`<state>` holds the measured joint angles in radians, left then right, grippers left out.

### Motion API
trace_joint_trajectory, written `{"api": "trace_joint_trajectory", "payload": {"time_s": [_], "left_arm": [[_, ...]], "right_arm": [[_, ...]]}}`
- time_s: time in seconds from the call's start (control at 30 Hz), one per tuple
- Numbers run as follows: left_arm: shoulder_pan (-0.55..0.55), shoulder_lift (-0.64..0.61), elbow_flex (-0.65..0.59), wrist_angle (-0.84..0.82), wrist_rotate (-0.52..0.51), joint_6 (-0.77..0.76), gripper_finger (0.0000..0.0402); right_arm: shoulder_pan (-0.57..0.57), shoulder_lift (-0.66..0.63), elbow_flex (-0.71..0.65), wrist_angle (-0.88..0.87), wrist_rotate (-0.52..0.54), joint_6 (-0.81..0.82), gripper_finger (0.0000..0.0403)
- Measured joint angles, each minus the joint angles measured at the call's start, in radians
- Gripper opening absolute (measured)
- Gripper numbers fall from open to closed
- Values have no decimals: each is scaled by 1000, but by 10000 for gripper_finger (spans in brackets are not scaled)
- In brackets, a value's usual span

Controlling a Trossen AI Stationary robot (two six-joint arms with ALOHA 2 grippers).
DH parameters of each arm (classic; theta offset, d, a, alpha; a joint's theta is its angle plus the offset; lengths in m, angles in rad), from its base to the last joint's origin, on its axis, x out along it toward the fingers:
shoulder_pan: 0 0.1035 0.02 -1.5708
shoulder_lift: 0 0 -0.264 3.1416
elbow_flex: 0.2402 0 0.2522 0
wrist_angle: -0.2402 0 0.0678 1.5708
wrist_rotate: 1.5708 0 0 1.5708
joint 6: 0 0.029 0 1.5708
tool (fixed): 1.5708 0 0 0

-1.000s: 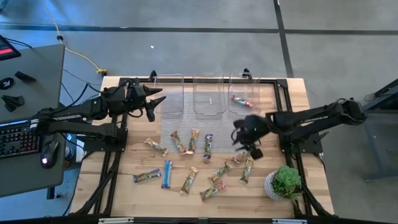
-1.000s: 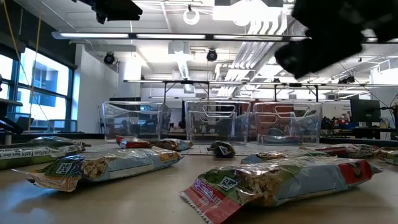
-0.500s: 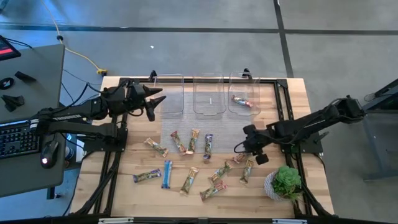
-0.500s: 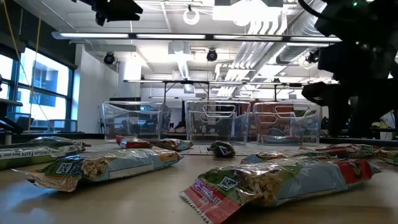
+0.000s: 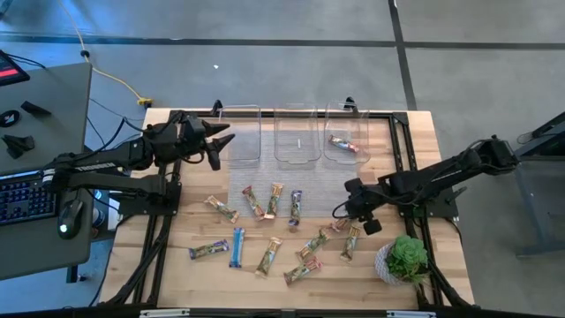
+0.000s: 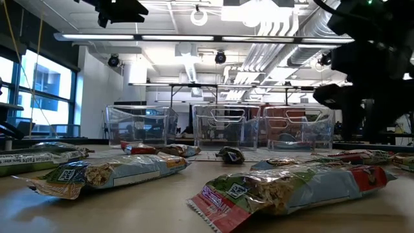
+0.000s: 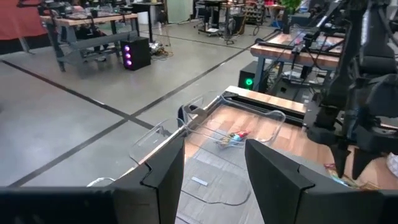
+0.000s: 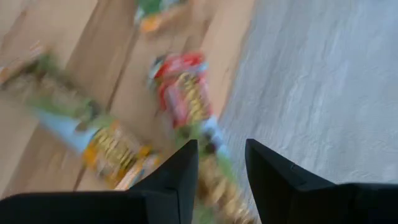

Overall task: Pick and place Granola Bars by type
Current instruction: Put the red granola bar into the right transparent bin

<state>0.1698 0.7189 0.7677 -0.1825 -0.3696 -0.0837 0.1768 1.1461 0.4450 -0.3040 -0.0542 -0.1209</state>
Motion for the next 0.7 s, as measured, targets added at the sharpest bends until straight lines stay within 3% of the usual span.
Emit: {"api": "trace_joint_trajectory", "payload": {"time_s": [0.13, 0.4, 0.57, 0.7], "left_arm": [[0, 0, 0, 0, -8, 0, 165], [0, 0, 0, -11, -7, 0, 165], [0, 0, 0, -44, -7, 0, 165], [0, 0, 0, -79, -7, 0, 165]], "right_arm": [[0, 0, 2, 115, 11, 121, 117], [48, 0, 122, -102, 56, 252, 125], [76, 39, 176, -205, 99, 289, 155], [86, 111, 174, -270, 67, 329, 179]]}}
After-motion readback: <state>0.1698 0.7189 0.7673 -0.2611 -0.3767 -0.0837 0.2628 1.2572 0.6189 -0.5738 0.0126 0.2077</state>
